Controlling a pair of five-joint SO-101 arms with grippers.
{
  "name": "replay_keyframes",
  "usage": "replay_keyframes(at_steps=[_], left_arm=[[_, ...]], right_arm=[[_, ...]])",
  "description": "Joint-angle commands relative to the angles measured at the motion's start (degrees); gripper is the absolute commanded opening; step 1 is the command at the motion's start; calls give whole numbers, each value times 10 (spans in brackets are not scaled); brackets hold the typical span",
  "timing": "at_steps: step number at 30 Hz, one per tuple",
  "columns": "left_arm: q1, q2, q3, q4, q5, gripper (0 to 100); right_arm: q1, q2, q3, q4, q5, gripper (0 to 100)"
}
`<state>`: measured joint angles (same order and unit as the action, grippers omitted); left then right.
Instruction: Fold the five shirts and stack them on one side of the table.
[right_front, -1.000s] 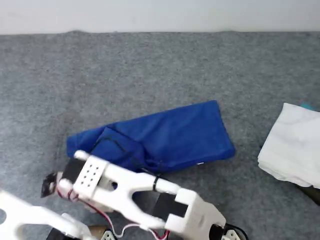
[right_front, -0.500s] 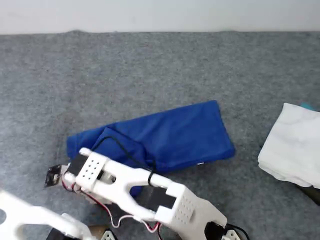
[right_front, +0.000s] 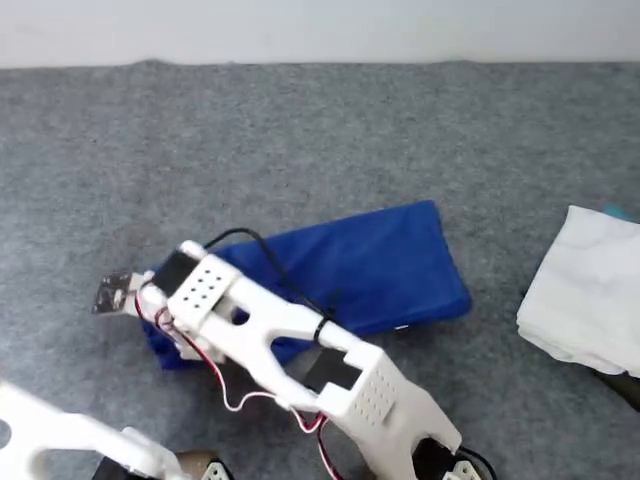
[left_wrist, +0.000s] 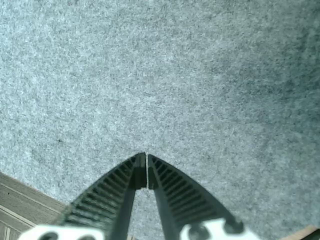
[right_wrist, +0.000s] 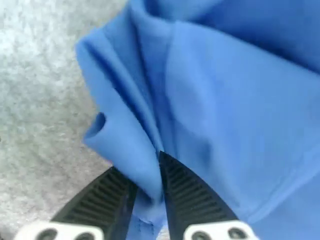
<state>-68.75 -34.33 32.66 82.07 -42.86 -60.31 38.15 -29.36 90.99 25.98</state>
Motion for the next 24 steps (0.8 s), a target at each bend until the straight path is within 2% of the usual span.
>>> replay_keyframes(at_steps=[1,6,13,19,24], left_arm=[[4,-18,-4,-9,-2,15],[4,-17,-3,-9,-2,15],[4,-16,-3,-9,-2,15],[4,-18,-3,-9,-2,15],[4,-18,-3,-8,-2,15]], right_arm=[[17,-6,-40,0,22,42],[39,-5,-40,-22,34,57],[78,13,-40,-73,34,227],[112,44,-40,-103,36,229],[131,46,-74,-78,35,227]])
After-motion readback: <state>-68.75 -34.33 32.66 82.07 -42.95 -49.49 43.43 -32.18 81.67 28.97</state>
